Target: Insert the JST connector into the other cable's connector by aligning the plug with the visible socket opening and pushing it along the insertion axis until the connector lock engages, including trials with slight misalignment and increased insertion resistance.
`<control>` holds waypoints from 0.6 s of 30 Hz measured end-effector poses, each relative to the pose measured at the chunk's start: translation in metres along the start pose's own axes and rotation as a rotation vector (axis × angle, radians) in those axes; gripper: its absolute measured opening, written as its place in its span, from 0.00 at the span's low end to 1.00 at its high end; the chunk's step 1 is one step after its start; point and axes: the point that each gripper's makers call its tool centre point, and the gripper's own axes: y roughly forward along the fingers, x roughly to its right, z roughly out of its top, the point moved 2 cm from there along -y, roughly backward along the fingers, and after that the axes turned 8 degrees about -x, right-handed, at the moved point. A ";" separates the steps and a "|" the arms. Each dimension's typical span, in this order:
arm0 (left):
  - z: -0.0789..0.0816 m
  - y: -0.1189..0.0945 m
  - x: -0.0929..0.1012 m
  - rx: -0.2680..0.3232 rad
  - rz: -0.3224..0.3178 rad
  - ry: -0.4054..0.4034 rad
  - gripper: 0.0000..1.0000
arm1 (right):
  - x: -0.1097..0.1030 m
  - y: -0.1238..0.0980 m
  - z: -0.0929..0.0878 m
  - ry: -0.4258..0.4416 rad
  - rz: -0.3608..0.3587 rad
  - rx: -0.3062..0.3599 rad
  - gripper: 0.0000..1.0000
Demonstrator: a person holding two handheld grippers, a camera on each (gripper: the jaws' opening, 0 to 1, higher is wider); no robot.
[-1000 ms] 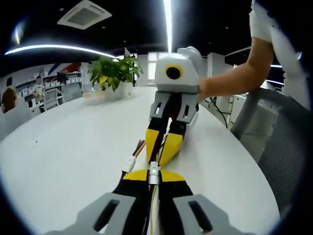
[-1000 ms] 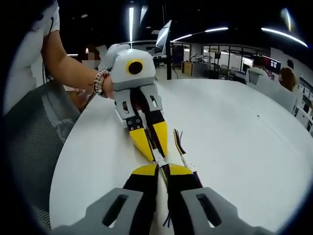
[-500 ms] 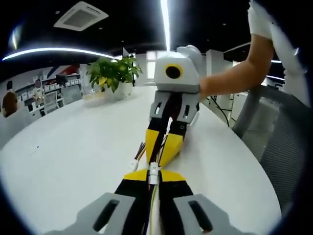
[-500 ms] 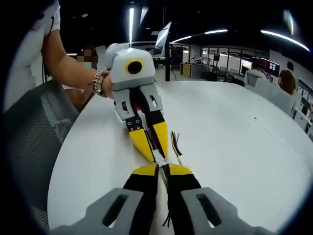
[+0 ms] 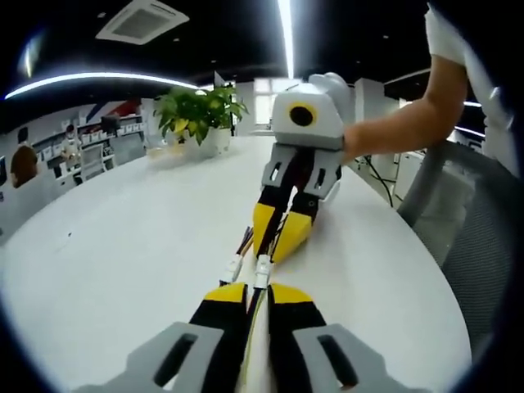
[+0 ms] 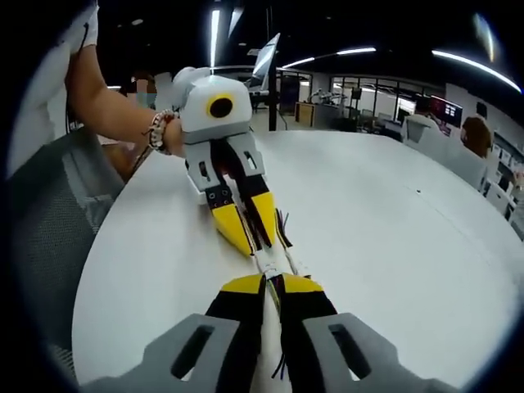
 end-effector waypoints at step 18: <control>-0.010 -0.004 -0.006 -0.012 0.038 -0.036 0.02 | -0.001 0.007 -0.010 -0.010 -0.017 -0.037 0.05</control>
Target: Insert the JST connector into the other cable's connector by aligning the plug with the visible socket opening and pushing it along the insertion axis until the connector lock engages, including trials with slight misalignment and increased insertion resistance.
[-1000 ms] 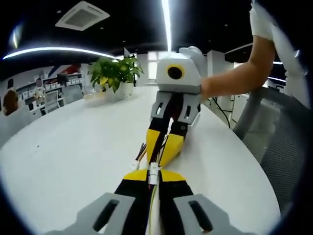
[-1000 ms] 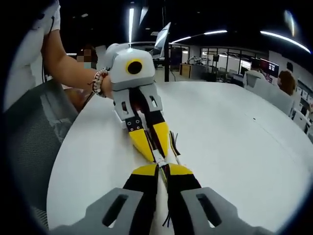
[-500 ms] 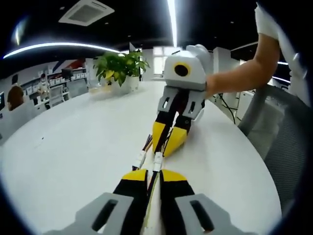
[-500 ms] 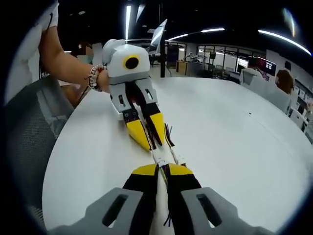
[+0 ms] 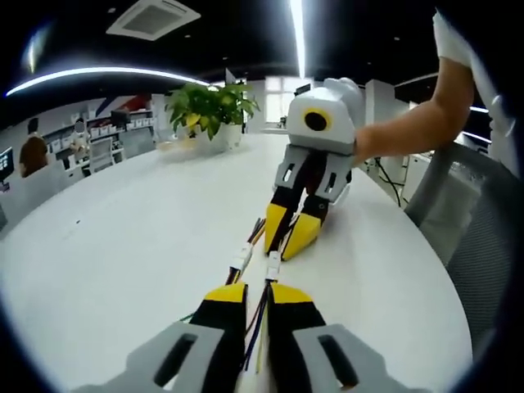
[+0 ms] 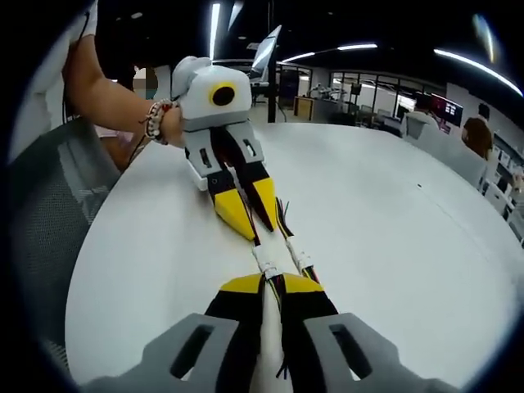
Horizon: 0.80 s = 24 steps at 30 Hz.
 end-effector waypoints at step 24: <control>0.012 -0.014 -0.005 0.038 0.041 -0.081 0.15 | 0.007 -0.015 0.017 0.041 -0.051 0.037 0.13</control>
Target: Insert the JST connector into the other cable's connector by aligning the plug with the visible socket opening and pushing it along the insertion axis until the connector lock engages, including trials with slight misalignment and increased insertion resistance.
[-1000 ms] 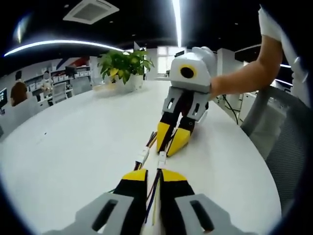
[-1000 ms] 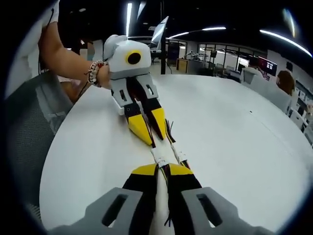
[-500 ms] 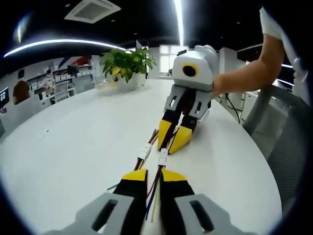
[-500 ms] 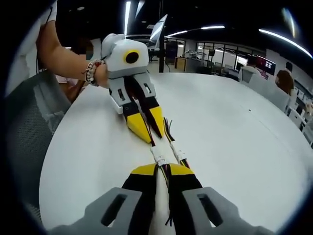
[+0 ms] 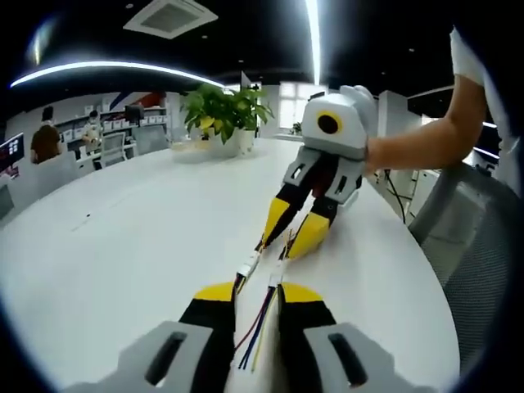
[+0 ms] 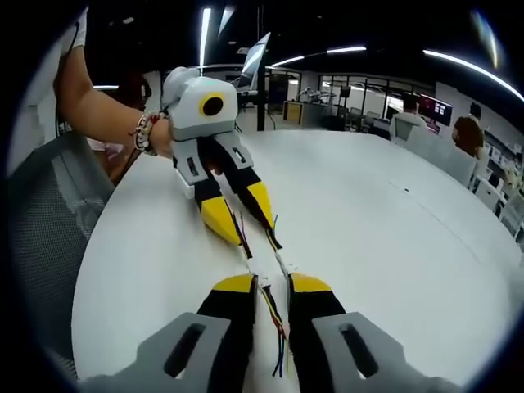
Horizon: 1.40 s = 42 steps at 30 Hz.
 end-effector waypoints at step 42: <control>0.045 -0.136 0.017 0.146 0.271 -0.099 0.52 | -0.035 -0.116 0.022 0.092 -0.247 0.103 0.29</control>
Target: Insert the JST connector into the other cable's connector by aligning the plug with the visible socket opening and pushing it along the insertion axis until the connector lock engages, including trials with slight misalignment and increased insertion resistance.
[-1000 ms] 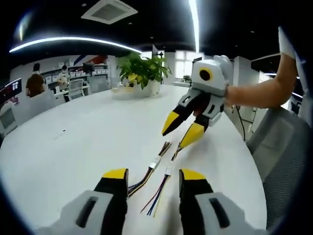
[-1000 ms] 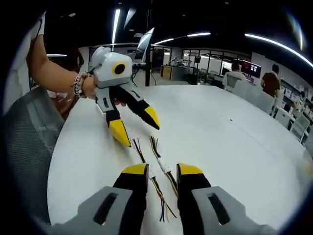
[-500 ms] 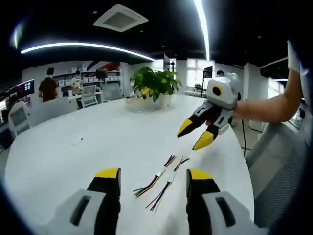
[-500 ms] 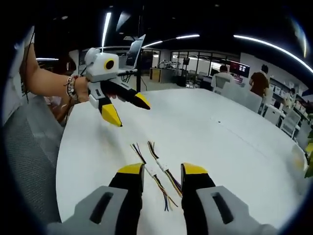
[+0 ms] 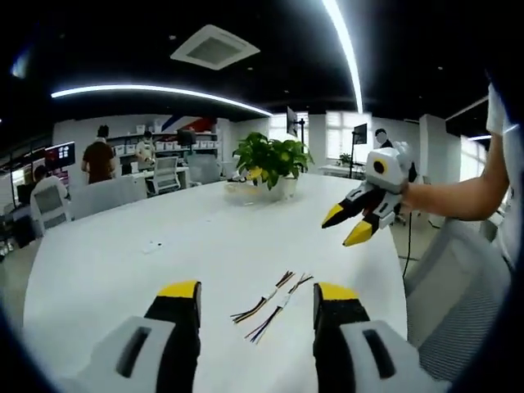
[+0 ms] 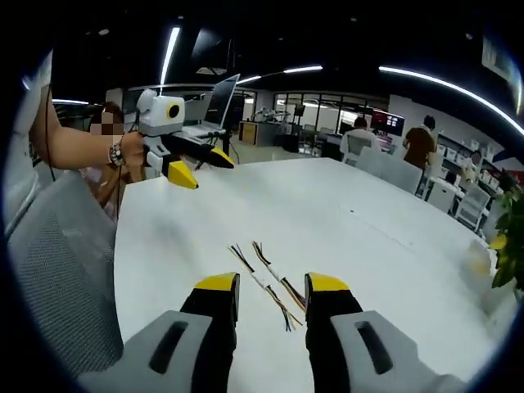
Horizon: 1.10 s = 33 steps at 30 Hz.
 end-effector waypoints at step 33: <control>-0.044 -0.126 0.036 0.010 0.202 -0.141 0.75 | -0.053 -0.081 -0.049 0.176 -0.103 -0.038 0.57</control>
